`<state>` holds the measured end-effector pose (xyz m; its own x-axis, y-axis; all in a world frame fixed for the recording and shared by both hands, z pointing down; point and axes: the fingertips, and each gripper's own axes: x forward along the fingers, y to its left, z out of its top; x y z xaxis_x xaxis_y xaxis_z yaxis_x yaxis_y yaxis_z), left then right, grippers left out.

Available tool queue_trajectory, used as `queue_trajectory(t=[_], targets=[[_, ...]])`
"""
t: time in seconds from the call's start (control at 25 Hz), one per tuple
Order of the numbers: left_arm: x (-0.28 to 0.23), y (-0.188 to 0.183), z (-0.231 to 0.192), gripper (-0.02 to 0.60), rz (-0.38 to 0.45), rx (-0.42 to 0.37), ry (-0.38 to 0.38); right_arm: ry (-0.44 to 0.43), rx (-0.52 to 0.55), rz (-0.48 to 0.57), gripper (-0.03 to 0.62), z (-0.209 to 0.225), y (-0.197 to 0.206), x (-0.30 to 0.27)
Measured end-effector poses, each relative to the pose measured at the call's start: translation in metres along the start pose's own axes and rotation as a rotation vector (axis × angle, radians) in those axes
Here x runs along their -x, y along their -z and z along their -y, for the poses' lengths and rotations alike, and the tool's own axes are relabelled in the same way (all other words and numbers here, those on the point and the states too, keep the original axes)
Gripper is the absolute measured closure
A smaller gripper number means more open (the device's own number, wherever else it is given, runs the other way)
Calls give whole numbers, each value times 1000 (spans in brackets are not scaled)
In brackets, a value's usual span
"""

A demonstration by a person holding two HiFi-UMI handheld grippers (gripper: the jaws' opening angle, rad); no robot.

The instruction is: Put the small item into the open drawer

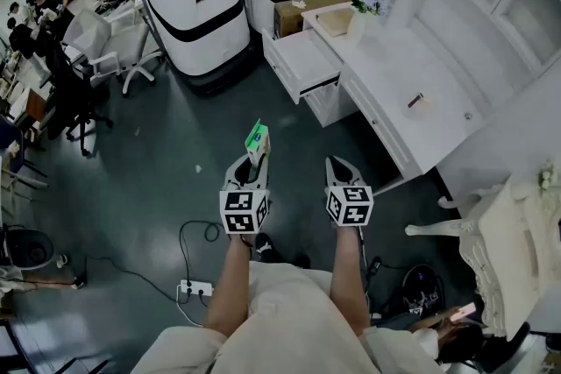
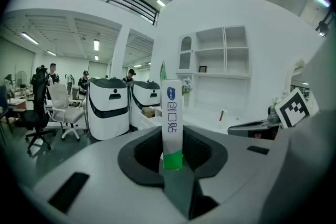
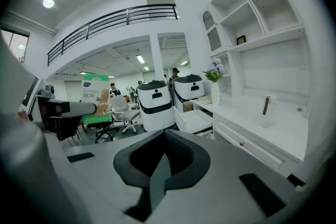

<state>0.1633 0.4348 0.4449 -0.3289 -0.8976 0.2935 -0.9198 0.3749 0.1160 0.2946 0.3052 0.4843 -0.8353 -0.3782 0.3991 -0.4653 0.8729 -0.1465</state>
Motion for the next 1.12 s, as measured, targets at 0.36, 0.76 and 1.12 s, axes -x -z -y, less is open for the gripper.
queue_trajectory(t=[0.36,0.76,1.12], targets=[[-14,-6,-15,482,20,7,3,9,14,-2,568,-2,-5,-18],[-29,-21,-59,482,51,62,-4,26,-75,36,568,-7,-24,-55],[-45,-20,-91,482,31,56,31,28,-69,26,568,-28,-27,-86]])
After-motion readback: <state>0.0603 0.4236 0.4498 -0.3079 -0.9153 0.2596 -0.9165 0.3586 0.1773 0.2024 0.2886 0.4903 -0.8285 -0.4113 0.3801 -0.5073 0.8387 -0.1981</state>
